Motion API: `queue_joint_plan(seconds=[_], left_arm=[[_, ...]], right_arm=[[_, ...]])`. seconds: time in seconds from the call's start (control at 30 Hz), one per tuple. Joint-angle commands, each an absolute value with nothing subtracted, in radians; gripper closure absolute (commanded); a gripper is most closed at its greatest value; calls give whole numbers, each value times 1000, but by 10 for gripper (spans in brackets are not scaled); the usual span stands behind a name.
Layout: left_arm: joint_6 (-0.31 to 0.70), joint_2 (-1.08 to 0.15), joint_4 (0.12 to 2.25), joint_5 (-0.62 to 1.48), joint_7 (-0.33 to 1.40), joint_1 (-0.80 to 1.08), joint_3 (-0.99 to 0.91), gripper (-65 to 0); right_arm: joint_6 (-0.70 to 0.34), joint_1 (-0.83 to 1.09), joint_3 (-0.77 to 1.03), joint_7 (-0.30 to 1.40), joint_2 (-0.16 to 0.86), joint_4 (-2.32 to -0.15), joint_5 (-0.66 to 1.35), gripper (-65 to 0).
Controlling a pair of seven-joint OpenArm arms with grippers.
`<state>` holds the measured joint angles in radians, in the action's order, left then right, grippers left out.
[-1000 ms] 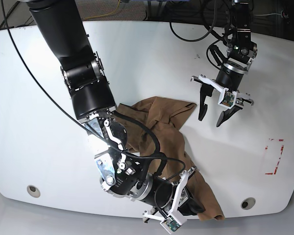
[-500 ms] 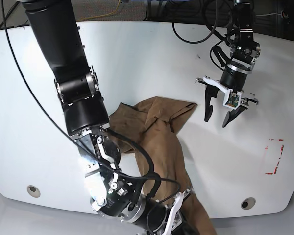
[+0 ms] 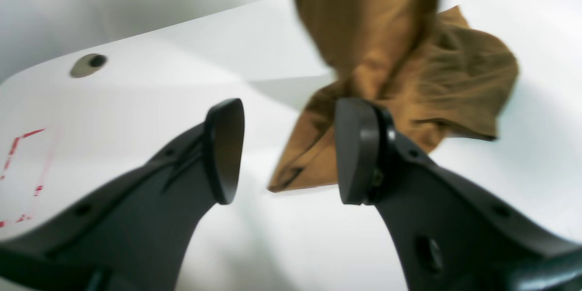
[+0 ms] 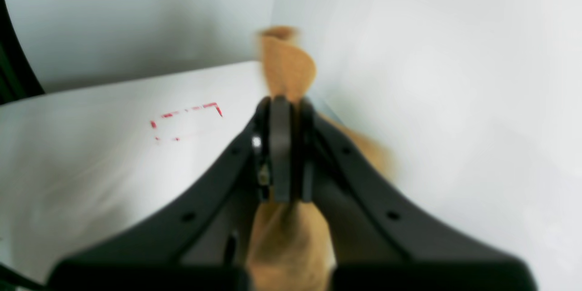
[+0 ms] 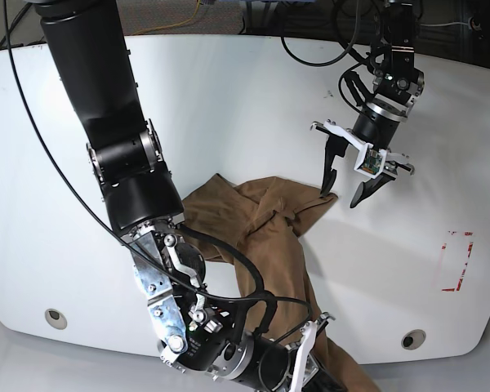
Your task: Layout the t-shirt on the table in an organized manner, then fold the t-shirt properly
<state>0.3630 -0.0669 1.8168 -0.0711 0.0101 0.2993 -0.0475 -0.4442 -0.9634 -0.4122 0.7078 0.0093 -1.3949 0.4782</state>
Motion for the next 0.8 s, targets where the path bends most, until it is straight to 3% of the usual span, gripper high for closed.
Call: queue_joint_plan(seconds=[0.0, 0.77], left_arm=[[361, -67, 1836, -64, -16, 309, -30, -295], [361, -64, 1782, -65, -16, 302, -18, -295]], right_arm=[[-432, -1015, -400, 668, 12, -1412, 492, 0], [-432, -909, -395, 662, 12, -1465, 492, 0]])
